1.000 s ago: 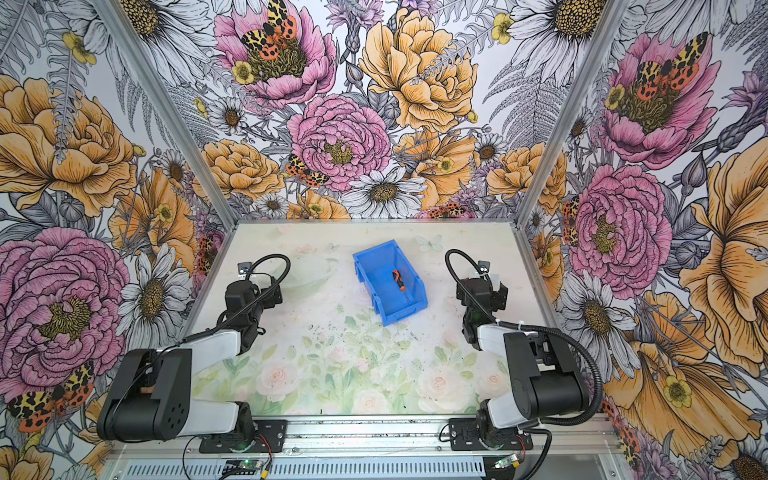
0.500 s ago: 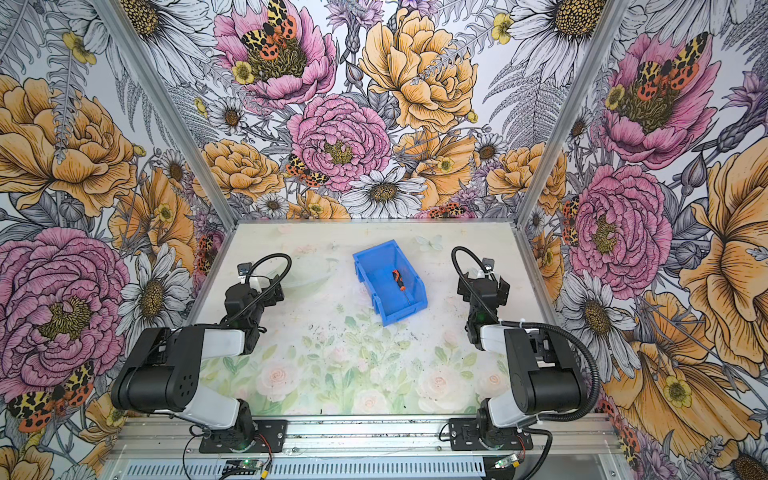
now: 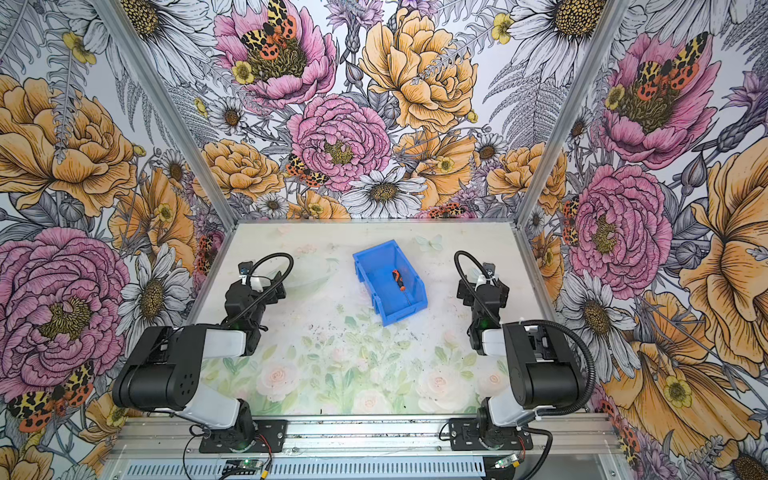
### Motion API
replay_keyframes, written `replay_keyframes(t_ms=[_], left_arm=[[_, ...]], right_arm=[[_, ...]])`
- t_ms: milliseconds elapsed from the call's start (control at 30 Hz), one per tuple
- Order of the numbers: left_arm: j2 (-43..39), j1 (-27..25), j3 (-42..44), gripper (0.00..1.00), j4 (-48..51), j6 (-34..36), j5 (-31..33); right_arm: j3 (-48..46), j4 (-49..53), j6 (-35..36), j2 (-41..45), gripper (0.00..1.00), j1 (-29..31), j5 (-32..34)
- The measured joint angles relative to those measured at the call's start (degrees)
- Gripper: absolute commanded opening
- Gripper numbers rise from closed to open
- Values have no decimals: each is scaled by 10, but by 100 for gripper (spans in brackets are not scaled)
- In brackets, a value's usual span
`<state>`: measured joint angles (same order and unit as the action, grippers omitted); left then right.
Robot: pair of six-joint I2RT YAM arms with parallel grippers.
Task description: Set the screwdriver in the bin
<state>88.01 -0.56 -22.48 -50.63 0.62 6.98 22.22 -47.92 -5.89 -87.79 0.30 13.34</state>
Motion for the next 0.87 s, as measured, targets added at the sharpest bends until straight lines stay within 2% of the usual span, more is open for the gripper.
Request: replay_keyframes(t_ms=[867], left_arm=[[0,3,0,99,-10,0,-7]], right_arm=[[0,-8,0,0,99,0,-2]])
